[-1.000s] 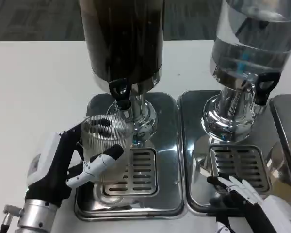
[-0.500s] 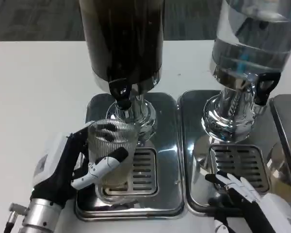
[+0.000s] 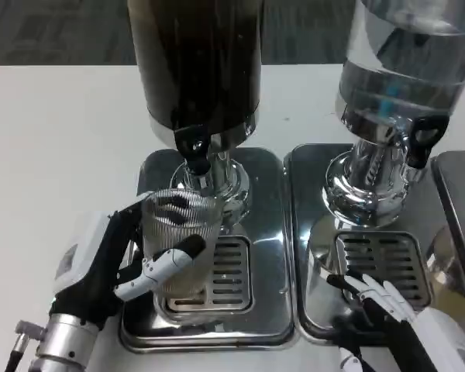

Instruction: Grasp the cup under the faucet to collect the drink, then remove the cup.

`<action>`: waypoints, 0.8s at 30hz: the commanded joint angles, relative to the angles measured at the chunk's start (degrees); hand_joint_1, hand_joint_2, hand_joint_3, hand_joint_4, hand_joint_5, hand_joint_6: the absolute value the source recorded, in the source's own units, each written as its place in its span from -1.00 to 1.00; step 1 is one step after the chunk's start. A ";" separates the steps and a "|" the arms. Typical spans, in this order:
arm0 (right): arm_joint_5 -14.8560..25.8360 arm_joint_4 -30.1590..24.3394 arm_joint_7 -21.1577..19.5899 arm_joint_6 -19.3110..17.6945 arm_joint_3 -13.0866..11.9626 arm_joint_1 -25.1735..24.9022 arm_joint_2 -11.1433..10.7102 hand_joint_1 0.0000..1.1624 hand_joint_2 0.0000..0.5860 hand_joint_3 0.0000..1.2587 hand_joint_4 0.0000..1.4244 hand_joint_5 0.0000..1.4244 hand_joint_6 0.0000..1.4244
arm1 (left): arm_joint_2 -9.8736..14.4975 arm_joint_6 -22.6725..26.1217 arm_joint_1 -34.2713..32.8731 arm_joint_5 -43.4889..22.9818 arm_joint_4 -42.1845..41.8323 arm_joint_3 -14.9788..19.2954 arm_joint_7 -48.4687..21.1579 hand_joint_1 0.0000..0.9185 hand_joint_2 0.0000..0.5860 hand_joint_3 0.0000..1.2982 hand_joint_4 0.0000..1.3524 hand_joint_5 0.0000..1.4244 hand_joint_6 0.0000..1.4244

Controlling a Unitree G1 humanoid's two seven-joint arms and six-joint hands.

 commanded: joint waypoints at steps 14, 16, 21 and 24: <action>0.07 -0.41 -0.67 0.44 0.18 1.17 0.39 -0.07 1.00 -0.73 -0.89 -0.95 -0.70 | 1.36 -0.52 -2.68 5.10 0.43 -2.03 0.85 -0.79 -0.53 -0.39 -0.41 -0.26 -0.34; 0.24 -0.22 -0.65 0.51 0.25 1.18 0.46 -0.07 1.00 -0.73 -0.89 -0.95 -0.70 | 1.55 -0.26 -2.74 5.05 0.45 -2.23 0.59 -0.80 -0.54 -0.40 -0.44 -0.28 -0.36; 0.38 0.12 -0.72 0.65 0.55 1.14 0.66 -0.06 1.00 -0.73 -0.89 -0.95 -0.70 | 2.03 0.35 -2.70 4.81 0.06 -2.49 0.24 -0.82 -0.53 -0.43 -0.48 -0.35 -0.43; 0.24 0.16 -0.89 0.53 0.72 1.02 0.68 -0.06 1.00 -0.73 -0.89 -0.95 -0.70 | 2.32 0.80 -2.45 4.98 -0.65 -2.53 0.25 -0.85 -0.55 -0.45 -0.50 -0.38 -0.47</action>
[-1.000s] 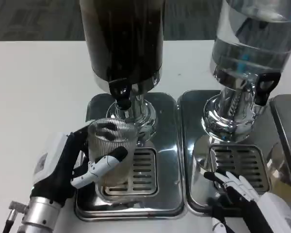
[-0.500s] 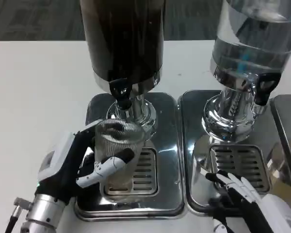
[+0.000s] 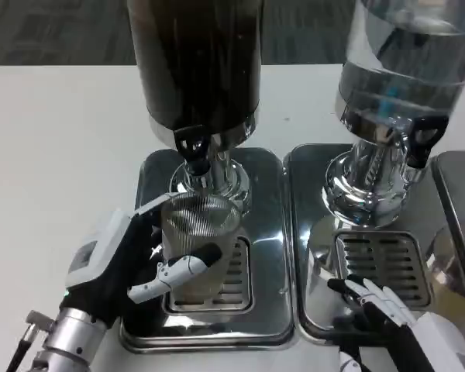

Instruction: Grasp the cup under the faucet to collect the drink, then remove the cup.

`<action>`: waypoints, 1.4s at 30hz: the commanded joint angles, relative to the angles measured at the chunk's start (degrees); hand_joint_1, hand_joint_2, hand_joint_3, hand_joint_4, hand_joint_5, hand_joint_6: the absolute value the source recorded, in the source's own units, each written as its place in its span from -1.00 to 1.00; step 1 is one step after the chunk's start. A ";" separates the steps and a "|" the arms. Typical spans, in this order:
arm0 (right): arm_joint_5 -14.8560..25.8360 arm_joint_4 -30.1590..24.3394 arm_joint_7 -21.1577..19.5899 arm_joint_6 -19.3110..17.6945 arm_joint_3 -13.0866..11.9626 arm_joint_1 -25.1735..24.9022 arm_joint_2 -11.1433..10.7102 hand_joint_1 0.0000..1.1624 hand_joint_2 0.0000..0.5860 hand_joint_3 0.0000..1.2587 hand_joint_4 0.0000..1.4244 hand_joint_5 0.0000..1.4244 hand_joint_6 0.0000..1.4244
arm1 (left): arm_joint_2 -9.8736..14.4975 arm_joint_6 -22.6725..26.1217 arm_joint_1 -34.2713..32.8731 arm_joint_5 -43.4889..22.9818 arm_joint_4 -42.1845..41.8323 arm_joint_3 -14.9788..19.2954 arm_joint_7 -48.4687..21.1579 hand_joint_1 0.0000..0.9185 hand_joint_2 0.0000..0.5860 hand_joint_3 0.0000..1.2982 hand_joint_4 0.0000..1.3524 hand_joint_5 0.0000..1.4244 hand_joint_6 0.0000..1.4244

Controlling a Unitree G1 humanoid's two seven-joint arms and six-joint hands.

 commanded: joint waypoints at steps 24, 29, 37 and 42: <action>1.76 0.28 0.05 0.40 -0.17 -0.98 -0.35 -0.05 1.00 -0.73 -0.89 -0.95 -0.68 | 2.32 0.07 0.28 3.51 -1.87 -1.99 2.16 -0.93 -0.60 -0.54 -0.61 -0.53 -0.58; 1.97 0.44 0.04 0.49 -0.21 -1.23 -0.52 -0.05 1.00 -0.73 -0.89 -0.93 -0.66 | 3.26 0.52 0.92 4.86 -2.97 -2.61 3.41 -0.98 -0.66 -0.54 -0.68 -0.59 -0.65; 2.23 0.51 0.17 0.80 -0.39 -1.56 -0.45 -0.05 1.00 -0.73 -0.89 -0.93 -0.65 | 4.80 1.84 2.52 5.38 -5.31 -2.54 3.88 -1.00 -0.72 -0.57 -0.87 -0.76 -0.78; 2.64 0.37 0.41 1.20 -0.50 -1.87 -0.35 -0.06 1.00 -0.73 -0.89 -0.93 -0.65 | 5.83 3.37 3.75 5.58 -7.77 -2.04 3.68 -1.00 -0.74 -0.59 -0.93 -0.82 -0.85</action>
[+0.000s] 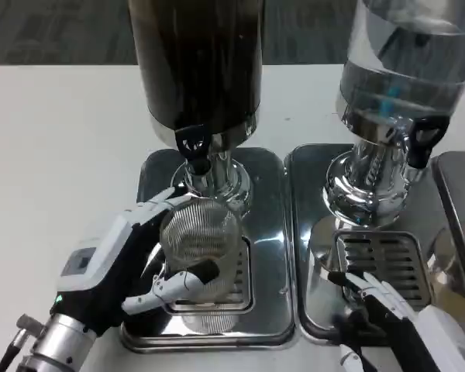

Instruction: Grasp the cup under the faucet to collect the drink, then remove the cup.

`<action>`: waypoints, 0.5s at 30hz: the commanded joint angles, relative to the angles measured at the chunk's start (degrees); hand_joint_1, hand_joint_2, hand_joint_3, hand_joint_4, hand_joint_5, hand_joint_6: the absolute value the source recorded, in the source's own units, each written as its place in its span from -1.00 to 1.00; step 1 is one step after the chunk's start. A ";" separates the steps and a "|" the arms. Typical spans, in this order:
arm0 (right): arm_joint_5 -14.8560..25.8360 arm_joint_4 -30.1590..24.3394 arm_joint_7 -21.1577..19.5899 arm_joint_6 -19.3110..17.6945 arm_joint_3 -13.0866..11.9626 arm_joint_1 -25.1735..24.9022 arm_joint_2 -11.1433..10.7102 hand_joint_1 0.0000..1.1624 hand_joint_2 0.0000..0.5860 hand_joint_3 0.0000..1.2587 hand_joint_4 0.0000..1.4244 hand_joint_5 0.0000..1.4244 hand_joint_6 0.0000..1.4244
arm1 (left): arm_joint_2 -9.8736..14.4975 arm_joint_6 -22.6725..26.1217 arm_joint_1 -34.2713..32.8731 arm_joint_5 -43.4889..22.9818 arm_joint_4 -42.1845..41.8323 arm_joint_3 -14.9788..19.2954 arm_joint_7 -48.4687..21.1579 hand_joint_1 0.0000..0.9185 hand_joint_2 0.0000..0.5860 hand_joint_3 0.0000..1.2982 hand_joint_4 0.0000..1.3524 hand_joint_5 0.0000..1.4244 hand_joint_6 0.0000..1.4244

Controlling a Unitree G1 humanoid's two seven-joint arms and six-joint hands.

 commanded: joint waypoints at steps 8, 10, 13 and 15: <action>1.40 -0.02 0.49 1.08 -0.84 -0.20 -0.21 -0.06 1.00 -0.73 -0.89 -0.91 -0.63 | 2.42 5.87 2.80 0.76 -6.54 0.96 -0.74 -1.00 -0.79 -0.61 -1.00 -0.89 -0.93; 1.37 -0.01 0.45 1.14 -0.80 -0.19 -0.18 -0.06 1.00 -0.72 -0.89 -0.91 -0.63 | 2.69 6.47 3.24 0.58 -7.49 1.13 -0.73 -1.00 -0.81 -0.63 -1.00 -0.99 -0.95; 1.53 0.17 0.20 1.10 -0.80 -0.14 0.01 -0.06 1.00 -0.72 -0.89 -0.91 -0.63 | 3.10 6.77 5.10 -0.38 -10.63 2.46 -0.17 -1.00 -0.82 -0.65 -1.00 -1.00 -0.96; 1.41 0.16 0.25 1.12 -0.64 -0.32 0.03 -0.06 1.00 -0.72 -0.89 -0.91 -0.63 | 3.67 6.07 7.15 -1.92 -13.95 4.11 -0.79 -1.00 -0.83 -0.70 -1.00 -1.00 -0.96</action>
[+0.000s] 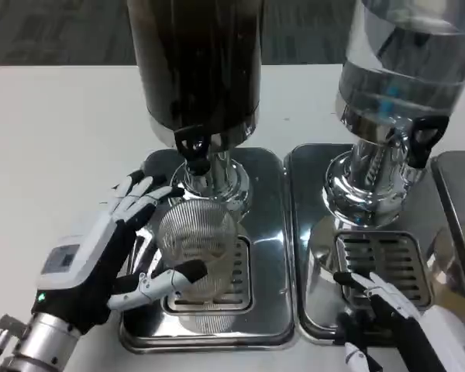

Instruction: Grasp the cup under the faucet to collect the drink, then remove the cup.

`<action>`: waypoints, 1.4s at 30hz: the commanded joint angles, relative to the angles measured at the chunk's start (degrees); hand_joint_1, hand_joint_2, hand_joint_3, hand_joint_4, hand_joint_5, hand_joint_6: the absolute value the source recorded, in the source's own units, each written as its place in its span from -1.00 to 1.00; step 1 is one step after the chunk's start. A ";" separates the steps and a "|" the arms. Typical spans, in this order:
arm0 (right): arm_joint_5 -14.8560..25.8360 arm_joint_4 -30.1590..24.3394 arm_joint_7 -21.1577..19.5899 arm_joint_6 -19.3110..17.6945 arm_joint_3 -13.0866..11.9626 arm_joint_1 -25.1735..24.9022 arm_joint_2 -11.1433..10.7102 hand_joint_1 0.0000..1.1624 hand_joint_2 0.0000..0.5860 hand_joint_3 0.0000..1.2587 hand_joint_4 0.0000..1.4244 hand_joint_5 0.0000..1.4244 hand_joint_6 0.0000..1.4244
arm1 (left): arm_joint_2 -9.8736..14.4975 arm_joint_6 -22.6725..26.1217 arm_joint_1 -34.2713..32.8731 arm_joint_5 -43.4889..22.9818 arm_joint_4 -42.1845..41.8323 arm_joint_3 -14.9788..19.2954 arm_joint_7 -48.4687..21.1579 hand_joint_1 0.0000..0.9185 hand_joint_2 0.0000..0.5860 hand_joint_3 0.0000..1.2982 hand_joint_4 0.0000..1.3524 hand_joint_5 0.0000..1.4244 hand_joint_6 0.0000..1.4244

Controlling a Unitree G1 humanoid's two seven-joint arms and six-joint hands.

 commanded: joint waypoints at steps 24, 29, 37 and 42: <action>0.64 1.13 0.24 0.55 0.62 -1.91 -0.10 -0.07 1.00 -0.72 -0.89 -0.91 -0.63 | 6.97 10.10 5.67 -67.19 -22.37 17.41 -53.92 -1.00 -0.85 -0.54 -0.68 -0.63 -0.67; 0.95 1.82 0.33 0.56 0.86 -2.83 -0.01 -0.07 1.00 -0.72 -0.89 -0.91 -0.63 | 7.57 23.42 1.13 -76.69 -21.99 20.05 -68.06 -1.00 -0.92 -0.58 -0.74 -0.69 -0.76; 1.81 3.05 0.02 0.47 0.87 -3.63 0.12 -0.08 1.00 -0.72 -0.89 -0.91 -0.64 | 7.25 36.07 -4.15 -79.18 -19.93 23.81 -77.62 -1.00 -0.97 -0.64 -0.79 -0.74 -0.82; 2.01 3.50 -0.50 0.26 1.09 -3.50 0.54 -0.08 1.00 -0.72 -0.89 -0.91 -0.64 | 6.76 40.72 -7.14 -78.50 -18.22 24.67 -80.75 -1.00 -0.96 -0.64 -0.79 -0.74 -0.83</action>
